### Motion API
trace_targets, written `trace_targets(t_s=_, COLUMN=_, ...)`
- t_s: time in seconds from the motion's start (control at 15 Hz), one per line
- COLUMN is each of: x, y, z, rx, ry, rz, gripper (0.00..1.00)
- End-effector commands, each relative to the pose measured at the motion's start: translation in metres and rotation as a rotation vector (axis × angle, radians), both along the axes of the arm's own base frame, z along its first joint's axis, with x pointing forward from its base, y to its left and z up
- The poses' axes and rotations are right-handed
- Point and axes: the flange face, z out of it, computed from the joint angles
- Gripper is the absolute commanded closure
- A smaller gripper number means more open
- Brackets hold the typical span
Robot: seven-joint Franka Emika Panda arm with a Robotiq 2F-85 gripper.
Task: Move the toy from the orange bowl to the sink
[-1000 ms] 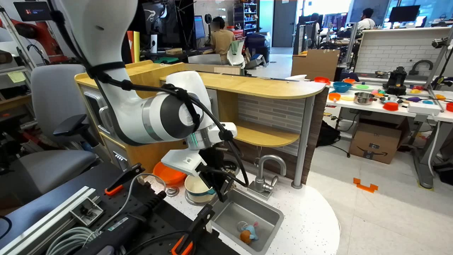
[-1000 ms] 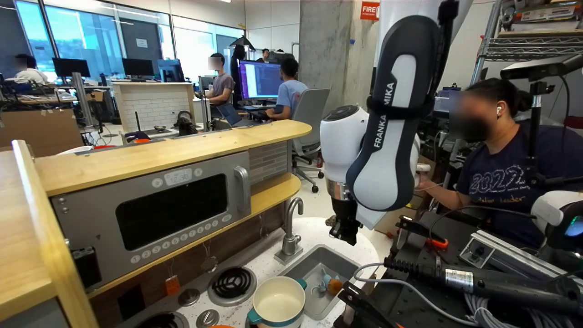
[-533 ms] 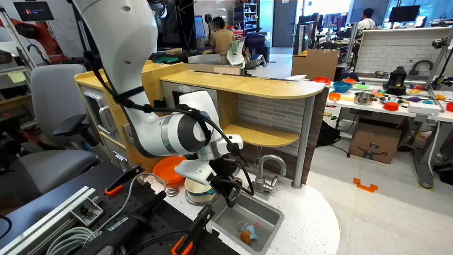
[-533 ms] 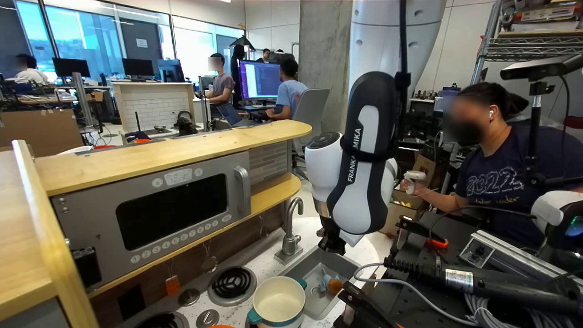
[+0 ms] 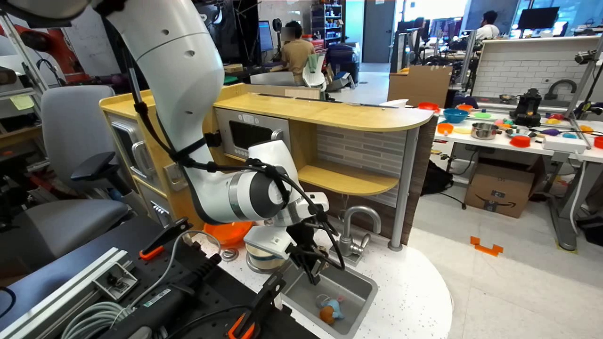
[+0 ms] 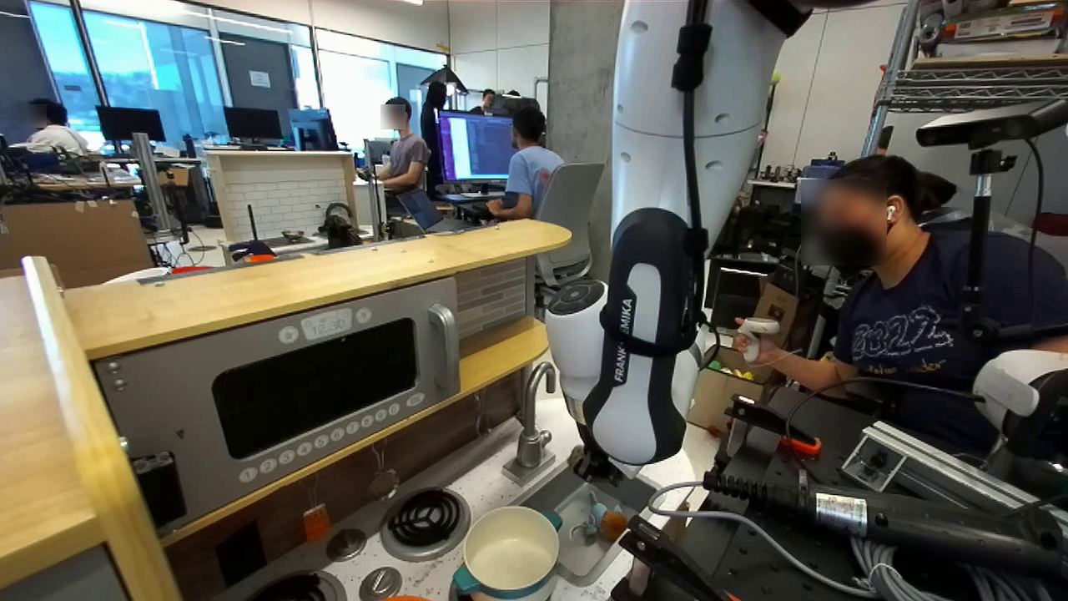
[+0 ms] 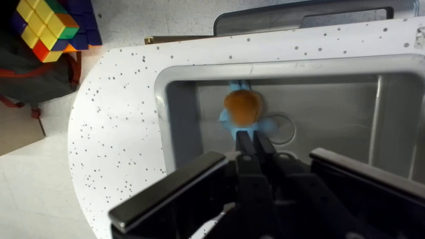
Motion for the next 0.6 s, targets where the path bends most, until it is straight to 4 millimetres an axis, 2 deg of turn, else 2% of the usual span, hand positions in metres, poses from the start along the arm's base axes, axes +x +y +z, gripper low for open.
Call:
trace_targets(t_s=0.0, x=0.005, y=-0.01, z=-0.013, rx=0.009, ry=-0.002, rz=-0.023, gripper=0.58)
trace_targets(t_s=0.27, x=0.004, y=-0.007, z=-0.012, rx=0.015, ry=-0.006, rz=-0.007, gripper=0.28)
trace_targets(t_s=0.53, x=-0.007, y=0.016, z=0.02, rx=0.067, ry=-0.042, rz=0.048, gripper=0.01)
